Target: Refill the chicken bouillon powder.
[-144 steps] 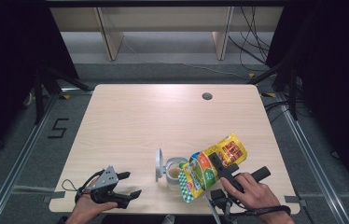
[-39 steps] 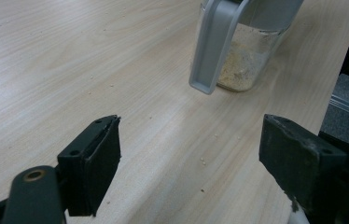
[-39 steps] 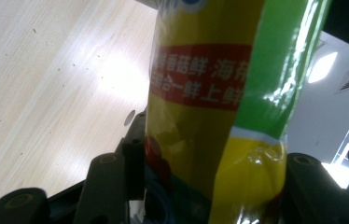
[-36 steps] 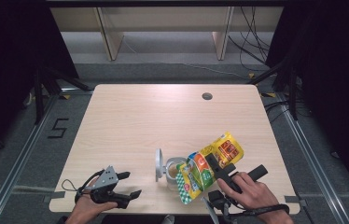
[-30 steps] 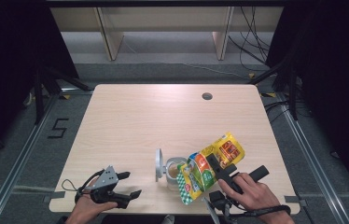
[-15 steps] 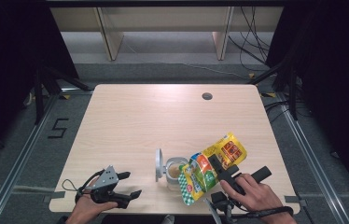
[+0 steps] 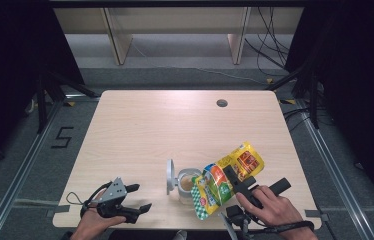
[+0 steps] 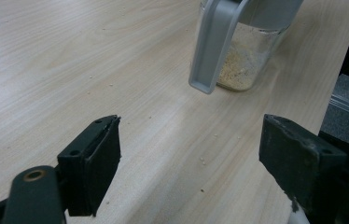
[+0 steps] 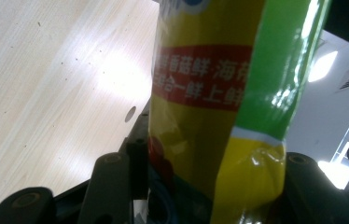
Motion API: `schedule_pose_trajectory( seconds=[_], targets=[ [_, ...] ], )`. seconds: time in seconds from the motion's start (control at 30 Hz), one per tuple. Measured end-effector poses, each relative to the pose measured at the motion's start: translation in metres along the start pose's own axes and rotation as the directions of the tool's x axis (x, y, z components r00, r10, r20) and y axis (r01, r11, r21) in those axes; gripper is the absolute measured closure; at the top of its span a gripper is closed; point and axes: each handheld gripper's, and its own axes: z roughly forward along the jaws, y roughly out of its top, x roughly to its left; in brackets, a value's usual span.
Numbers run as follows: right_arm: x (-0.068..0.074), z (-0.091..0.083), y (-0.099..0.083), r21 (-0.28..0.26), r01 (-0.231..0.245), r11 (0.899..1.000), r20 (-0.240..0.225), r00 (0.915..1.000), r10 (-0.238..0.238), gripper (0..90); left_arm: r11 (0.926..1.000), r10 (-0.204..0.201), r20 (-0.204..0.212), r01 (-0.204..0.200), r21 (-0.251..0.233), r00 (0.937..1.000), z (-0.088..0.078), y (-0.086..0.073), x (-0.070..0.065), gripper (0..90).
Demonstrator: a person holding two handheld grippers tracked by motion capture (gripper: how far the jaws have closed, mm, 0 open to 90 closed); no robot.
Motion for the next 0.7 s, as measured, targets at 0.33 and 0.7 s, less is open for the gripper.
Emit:
schedule_pose_trajectory(
  seconds=[0.33,0.7],
  targets=[
    [0.0012,0.0007,0.0004,-0.005,-0.016,1.0,0.0,0.9999,0.016,56.5,0.9998,0.021,-0.005,-0.021,-0.003,0.9998,-0.0004,0.0004,0.0009,20.3],
    [0.0011,0.001,0.0,-0.01,-0.025,1.0,-0.004,0.9997,0.025,56.6,0.9997,0.022,-0.003,-0.022,0.003,0.9997,-0.0008,0.0007,0.0013,20.2]
  ],
)
